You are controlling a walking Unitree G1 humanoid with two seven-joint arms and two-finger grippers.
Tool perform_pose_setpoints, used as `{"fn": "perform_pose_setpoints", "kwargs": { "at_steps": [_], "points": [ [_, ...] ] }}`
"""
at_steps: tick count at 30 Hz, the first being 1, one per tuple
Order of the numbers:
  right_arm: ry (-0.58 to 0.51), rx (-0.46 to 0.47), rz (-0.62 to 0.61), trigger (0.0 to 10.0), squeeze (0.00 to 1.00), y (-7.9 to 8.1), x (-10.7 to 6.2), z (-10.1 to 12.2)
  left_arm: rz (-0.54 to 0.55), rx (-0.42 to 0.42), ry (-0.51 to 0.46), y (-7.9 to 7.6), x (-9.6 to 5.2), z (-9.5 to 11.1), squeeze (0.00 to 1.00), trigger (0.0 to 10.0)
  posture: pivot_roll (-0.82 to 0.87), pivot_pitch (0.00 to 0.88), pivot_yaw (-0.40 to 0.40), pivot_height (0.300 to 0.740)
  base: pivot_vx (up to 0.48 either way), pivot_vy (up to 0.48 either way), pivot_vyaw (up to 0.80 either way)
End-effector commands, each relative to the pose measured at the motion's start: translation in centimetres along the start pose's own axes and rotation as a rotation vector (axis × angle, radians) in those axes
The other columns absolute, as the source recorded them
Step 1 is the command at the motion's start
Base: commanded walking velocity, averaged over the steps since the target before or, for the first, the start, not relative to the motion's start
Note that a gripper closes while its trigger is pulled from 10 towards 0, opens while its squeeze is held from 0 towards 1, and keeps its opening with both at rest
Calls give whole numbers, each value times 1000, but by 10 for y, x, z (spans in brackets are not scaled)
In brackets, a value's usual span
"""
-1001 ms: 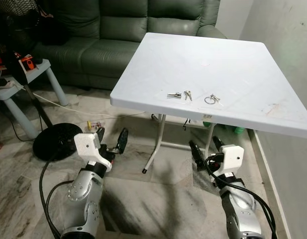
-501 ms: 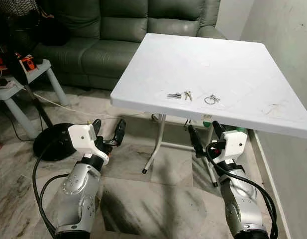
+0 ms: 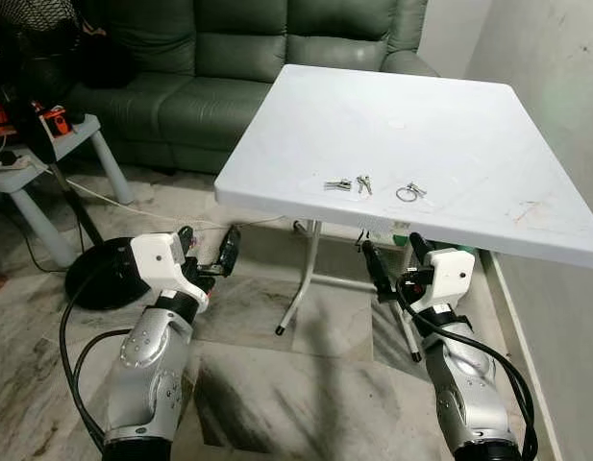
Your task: Hang keys on a hook
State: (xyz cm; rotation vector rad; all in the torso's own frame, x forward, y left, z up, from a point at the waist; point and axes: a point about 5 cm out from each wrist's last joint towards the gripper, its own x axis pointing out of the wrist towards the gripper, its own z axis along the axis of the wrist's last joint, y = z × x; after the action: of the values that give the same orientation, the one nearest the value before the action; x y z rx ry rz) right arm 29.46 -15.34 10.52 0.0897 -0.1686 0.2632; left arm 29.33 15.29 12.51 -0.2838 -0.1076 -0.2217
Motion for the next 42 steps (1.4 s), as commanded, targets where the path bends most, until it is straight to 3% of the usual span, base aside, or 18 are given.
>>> {"fn": "perform_pose_setpoints", "kwargs": {
  "at_steps": [1,35,42],
  "points": [
    [-23,-11,15,10000,0,1,3,8,-10,10,9,-2,3,2,0,10000,-4,0,-40,715,360,0,0],
    [-16,-5,20,10000,0,3,5,7,-28,12,8,-5,5,4,0,10000,6,0,-43,715,448,0,0],
    [-1,-25,32,10000,0,5,5,6,-18,30,-2,-8,6,4,0,10000,5,0,-47,715,107,0,0]
  ]
}}
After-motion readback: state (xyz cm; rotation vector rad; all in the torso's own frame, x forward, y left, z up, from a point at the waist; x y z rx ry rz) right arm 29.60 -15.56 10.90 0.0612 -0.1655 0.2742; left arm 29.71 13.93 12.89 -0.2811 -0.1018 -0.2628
